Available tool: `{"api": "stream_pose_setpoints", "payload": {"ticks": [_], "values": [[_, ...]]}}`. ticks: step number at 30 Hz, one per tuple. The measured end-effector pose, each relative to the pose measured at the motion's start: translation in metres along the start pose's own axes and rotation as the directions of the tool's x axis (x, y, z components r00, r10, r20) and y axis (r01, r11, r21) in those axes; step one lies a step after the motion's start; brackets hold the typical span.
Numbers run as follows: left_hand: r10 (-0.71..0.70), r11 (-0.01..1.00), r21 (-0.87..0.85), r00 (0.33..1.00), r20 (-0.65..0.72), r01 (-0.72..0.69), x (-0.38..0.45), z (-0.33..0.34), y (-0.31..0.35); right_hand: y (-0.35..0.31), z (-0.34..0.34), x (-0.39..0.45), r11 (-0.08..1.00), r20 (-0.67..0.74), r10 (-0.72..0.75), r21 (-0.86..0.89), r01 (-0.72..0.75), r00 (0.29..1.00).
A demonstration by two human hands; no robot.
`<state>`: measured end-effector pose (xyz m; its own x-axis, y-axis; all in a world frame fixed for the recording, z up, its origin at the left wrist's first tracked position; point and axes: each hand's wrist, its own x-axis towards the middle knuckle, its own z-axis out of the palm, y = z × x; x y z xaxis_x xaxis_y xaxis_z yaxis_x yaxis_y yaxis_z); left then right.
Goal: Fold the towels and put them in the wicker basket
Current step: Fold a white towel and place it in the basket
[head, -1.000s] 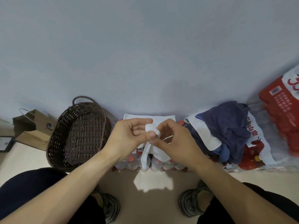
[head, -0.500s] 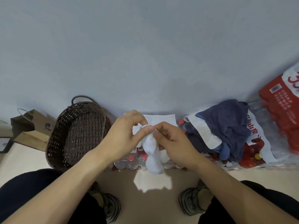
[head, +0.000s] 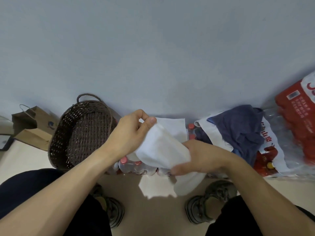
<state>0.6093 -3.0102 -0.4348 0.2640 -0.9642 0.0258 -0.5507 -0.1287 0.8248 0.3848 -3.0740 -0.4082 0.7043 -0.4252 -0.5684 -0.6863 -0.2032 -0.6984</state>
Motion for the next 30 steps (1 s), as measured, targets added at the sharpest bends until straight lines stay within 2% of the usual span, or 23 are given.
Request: {"api": "stream_pose_setpoints", "payload": {"ticks": [2, 5, 7, 11, 14, 16, 19, 21, 24, 27, 30], "values": [[-0.023, 1.0, 0.01, 1.0, 0.015, 0.023, 0.0, 0.001, -0.002, 0.009, -0.014, -0.009, 0.989, 0.11, 0.08, -0.131, -0.066, 0.991], [-0.031, 0.996, 0.079, 0.999, 0.012, 0.03, 0.0, 0.001, -0.006, 0.018, -0.04, -0.025, 0.96, 0.133, 0.196, -0.228, -0.162, 0.972], [-0.026, 0.99, 0.139, 1.0, -0.006, 0.027, 0.003, -0.002, -0.011, 0.027, -0.055, -0.033, 0.958, 0.115, 0.231, -0.201, -0.205, 0.966], [-0.115, 0.954, 0.28, 0.993, 0.016, 0.106, 0.007, -0.004, -0.021, 0.046, -0.071, -0.043, 0.972, 0.107, 0.236, -0.037, -0.234, 0.966], [-0.187, 0.875, 0.463, 0.981, 0.054, 0.141, 0.007, -0.004, -0.027, 0.058, -0.076, -0.048, 0.973, 0.076, 0.224, 0.04, -0.228, 0.972], [-0.232, 0.834, 0.527, 0.97, 0.073, 0.16, 0.007, -0.005, -0.028, 0.065, -0.077, -0.047, 0.979, 0.01, 0.181, 0.098, -0.181, 0.983], [-0.25, 0.848, 0.497, 0.966, 0.066, 0.185, 0.009, -0.009, -0.025, 0.072, -0.077, -0.039, 0.955, -0.175, 0.11, 0.292, -0.055, 0.978], [-0.251, 0.86, 0.48, 0.963, 0.099, 0.175, 0.013, -0.014, -0.024, 0.076, -0.076, -0.03, 0.883, -0.236, 0.106, 0.47, 0.018, 0.966], [-0.288, 0.883, 0.448, 0.913, 0.289, 0.137, 0.022, -0.029, -0.03, 0.076, -0.069, -0.014, 0.772, -0.218, 0.155, 0.635, 0.02, 0.964], [-0.355, 0.933, 0.236, 0.81, 0.467, 0.273, 0.035, -0.042, -0.046, 0.074, -0.057, 0.005, 0.712, -0.163, 0.21, 0.701, -0.037, 0.964], [-0.418, 0.908, 0.182, 0.806, 0.418, 0.377, 0.051, -0.038, -0.067, 0.08, -0.052, 0.026, 0.672, -0.221, 0.315, 0.738, -0.053, 0.923]]}}
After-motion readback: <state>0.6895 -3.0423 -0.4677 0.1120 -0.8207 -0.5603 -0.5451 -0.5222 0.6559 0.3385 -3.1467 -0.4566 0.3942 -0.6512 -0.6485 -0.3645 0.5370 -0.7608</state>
